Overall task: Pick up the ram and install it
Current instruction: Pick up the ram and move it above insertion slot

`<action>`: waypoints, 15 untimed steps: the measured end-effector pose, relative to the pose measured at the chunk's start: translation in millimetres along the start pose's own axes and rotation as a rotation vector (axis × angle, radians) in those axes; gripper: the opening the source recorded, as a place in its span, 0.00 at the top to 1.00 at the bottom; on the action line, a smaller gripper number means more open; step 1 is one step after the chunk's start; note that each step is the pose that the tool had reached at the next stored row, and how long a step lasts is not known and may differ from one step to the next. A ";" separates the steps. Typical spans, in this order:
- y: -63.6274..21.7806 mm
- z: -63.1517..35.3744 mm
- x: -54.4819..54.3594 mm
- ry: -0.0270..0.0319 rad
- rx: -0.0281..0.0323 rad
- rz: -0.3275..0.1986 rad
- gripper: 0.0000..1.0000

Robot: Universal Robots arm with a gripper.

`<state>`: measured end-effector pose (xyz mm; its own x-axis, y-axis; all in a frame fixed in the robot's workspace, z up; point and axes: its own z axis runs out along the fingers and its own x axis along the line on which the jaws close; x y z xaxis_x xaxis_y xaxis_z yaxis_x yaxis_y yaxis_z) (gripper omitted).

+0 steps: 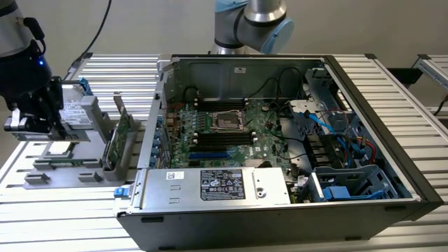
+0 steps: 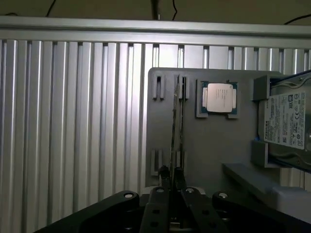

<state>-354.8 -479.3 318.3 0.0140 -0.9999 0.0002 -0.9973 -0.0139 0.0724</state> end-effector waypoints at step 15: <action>-34.9 -48.2 -2.7 -0.0001 -0.0005 0.000 0.86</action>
<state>-316.6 -476.1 363.8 0.0140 -0.9999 0.0001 -0.9972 -0.0140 0.0729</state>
